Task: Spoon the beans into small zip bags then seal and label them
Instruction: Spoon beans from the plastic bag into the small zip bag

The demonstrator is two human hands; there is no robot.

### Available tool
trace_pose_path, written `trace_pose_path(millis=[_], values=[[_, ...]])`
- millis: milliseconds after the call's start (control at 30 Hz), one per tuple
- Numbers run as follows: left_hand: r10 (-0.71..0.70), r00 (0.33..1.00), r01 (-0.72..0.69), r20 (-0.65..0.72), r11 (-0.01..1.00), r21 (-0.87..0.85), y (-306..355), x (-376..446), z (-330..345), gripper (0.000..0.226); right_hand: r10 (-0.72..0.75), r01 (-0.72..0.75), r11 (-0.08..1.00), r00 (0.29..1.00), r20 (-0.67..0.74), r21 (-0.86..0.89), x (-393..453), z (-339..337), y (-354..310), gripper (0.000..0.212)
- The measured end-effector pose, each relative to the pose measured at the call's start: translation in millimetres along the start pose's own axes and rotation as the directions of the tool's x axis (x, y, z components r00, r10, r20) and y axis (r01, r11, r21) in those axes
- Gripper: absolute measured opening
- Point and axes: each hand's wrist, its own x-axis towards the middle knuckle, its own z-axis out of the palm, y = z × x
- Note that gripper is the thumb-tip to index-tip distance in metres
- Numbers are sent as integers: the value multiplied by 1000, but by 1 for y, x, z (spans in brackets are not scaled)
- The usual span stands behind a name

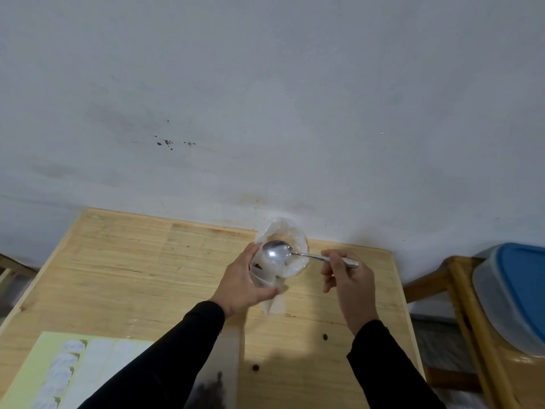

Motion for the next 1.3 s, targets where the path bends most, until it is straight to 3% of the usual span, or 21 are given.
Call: trace_pose_path(millis=[100, 467, 1000, 1300], values=[[-1, 1000, 1, 3, 1000, -7, -4, 0, -3, 98, 59, -52, 996, 994, -88, 75, 10, -6, 9, 20], [-46, 996, 45, 80, 999, 3, -10, 0, -3, 97, 222, -246, 961, 959, -175, -126, 25, 7, 65, 17], [-93, 979, 91, 179, 996, 22, -7, -4, 22, 100, 273, -282, 959, 928, -253, 1, 11, 22, 75, 15], [-108, 991, 111, 73, 993, -31, -5, 3, 17, 100, 178, -201, 976, 960, -217, -88, 14, 8, 70, 16]])
